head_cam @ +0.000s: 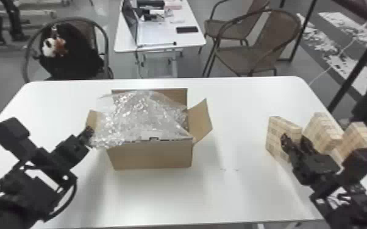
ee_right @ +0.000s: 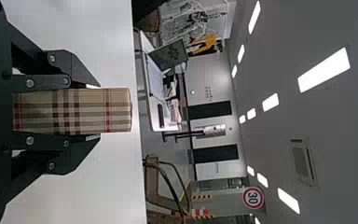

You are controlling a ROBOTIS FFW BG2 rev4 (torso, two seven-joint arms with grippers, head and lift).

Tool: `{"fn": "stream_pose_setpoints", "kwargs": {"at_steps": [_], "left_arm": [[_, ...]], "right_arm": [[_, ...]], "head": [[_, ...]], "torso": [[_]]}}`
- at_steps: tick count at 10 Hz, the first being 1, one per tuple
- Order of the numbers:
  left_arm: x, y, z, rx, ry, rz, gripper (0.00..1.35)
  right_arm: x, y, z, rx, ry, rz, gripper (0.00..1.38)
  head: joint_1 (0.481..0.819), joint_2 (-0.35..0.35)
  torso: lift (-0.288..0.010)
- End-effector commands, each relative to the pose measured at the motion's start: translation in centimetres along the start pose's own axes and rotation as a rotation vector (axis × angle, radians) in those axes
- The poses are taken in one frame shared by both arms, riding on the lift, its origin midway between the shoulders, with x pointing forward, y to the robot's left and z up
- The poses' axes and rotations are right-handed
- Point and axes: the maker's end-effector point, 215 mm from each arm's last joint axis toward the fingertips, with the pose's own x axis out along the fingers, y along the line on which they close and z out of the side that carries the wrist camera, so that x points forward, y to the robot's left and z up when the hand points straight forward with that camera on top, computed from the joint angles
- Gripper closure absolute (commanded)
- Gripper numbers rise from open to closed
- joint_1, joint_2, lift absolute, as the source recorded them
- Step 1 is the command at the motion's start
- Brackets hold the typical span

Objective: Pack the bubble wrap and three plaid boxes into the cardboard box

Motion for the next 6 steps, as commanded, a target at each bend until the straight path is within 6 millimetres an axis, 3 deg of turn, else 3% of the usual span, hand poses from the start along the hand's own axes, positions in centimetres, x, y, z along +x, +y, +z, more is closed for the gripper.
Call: {"fn": "stream_pose_setpoints", "kwargs": {"at_steps": [1,3,5,6], "left_arm": [[0.0,0.1,0.0,-0.002,-0.001,0.002,1.22],[0.2,-0.2,0.1,0.007,-0.003,0.001,1.22],[0.4,-0.5,0.0,0.014,0.001,-0.002,1.22],[0.4,-0.5,0.0,0.018,0.003,0.0,1.22]], "right_arm": [[2.1,4.3,4.8,0.041,0.005,0.109,0.88],[5.5,9.7,11.0,0.049,0.086,0.305,0.88],[7.0,14.4,16.2,0.113,0.109,0.445,0.88],[7.3,17.1,18.3,0.151,0.114,0.51,0.88]], "head": [[0.695,0.019],[0.695,0.06],[0.687,0.113],[0.66,0.135]], "torso": [[-0.148],[-0.148],[-0.148],[-0.148]]}}
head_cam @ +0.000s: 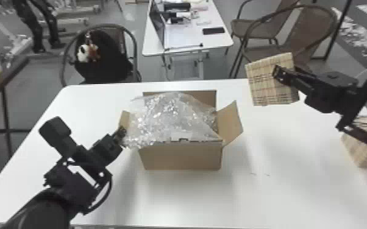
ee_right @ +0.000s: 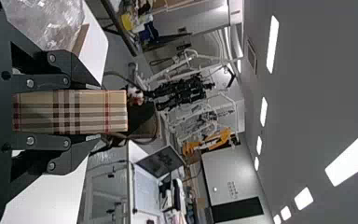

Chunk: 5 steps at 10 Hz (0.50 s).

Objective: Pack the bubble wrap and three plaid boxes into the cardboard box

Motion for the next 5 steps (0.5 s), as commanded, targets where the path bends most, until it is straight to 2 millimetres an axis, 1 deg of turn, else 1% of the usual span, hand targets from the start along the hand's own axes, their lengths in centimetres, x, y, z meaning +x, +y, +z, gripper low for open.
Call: {"fn": "stream_pose_setpoints", "kwargs": {"at_steps": [1,2,3,4,5], "left_arm": [[0.2,-0.3,0.0,0.007,0.001,-0.001,1.22],[0.5,-0.6,-0.1,0.014,0.008,-0.005,1.22],[0.8,-0.9,-0.2,0.022,0.015,-0.007,1.22],[1.1,-1.4,-0.4,0.028,0.022,-0.013,1.22],[1.4,-1.9,-0.6,0.035,0.027,-0.02,1.22]], "right_arm": [[1.8,4.5,2.7,0.049,0.007,0.107,0.88],[3.1,6.8,3.2,0.112,0.011,0.167,0.88],[5.1,9.1,2.3,0.232,0.028,0.245,0.88],[7.1,11.8,0.6,0.35,0.066,0.331,0.88],[8.5,13.4,-0.6,0.431,0.09,0.37,0.88]], "head": [[0.641,0.156],[0.631,0.168],[0.615,0.194],[0.607,0.221],[0.607,0.252]], "torso": [[-0.148],[-0.148],[-0.148],[-0.148],[-0.148]]}}
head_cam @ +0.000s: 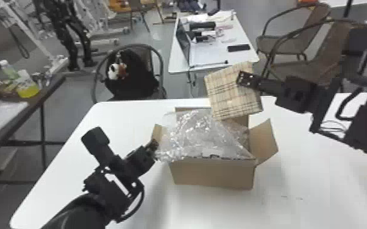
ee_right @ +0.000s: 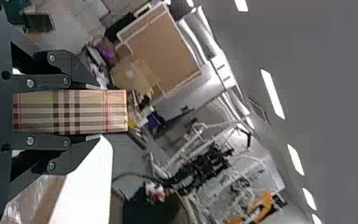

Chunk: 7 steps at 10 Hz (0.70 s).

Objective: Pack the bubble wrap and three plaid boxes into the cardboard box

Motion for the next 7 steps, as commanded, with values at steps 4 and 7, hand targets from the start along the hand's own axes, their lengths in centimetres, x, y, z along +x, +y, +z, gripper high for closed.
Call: {"fn": "stream_pose_setpoints", "kwargs": {"at_steps": [4,7], "left_arm": [[0.3,-0.5,-0.5,0.004,0.014,-0.009,1.22],[0.3,-0.3,-0.6,0.004,0.016,-0.004,1.22]], "right_arm": [[4.6,-6.2,-5.2,0.337,-0.033,-0.032,0.88],[5.8,-7.8,-11.3,0.662,0.04,-0.017,0.88]], "head": [[0.621,0.295],[0.647,0.3]], "torso": [[-0.148],[-0.148]]}}
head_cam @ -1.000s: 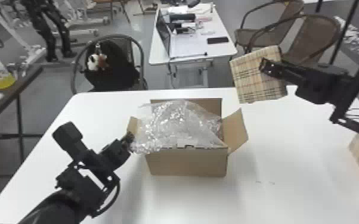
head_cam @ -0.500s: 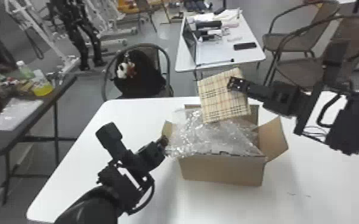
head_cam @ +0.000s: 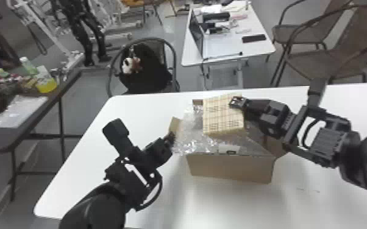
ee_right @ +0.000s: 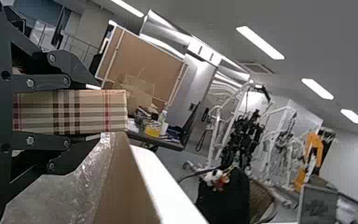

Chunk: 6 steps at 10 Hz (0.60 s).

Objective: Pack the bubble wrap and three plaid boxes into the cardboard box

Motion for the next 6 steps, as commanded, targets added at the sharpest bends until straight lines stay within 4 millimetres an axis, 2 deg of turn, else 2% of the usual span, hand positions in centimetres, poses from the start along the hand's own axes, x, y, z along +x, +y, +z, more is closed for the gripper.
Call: {"fn": "stream_pose_setpoints", "kwargs": {"at_steps": [1,2,3,4,5,6], "left_arm": [[0.1,-0.1,-0.1,0.003,0.002,-0.002,1.22],[0.0,0.0,0.0,0.001,0.001,0.0,1.22],[0.0,0.0,0.0,0.003,0.001,-0.001,1.22],[0.0,0.0,0.0,0.002,0.001,-0.002,1.22],[0.0,0.0,-0.1,0.0,0.003,-0.001,1.22],[0.0,0.0,-0.1,0.0,0.003,-0.002,1.22]], "right_arm": [[0.7,-1.2,-2.7,0.137,0.041,0.009,0.88],[0.9,-1.0,-3.6,0.163,0.055,-0.004,0.88],[1.0,-0.8,-3.7,0.158,0.054,-0.025,0.88],[0.6,-1.0,-3.0,0.148,0.029,-0.043,0.75],[-0.1,0.2,-2.7,0.128,0.029,-0.052,0.39],[-1.3,2.3,-1.0,0.002,0.02,-0.089,0.09]], "head": [[0.661,0.309],[0.674,0.322],[0.678,0.327],[0.683,0.335],[0.682,0.336],[0.681,0.331]], "torso": [[-0.148],[-0.148],[-0.148],[-0.148],[-0.148],[-0.148]]}}
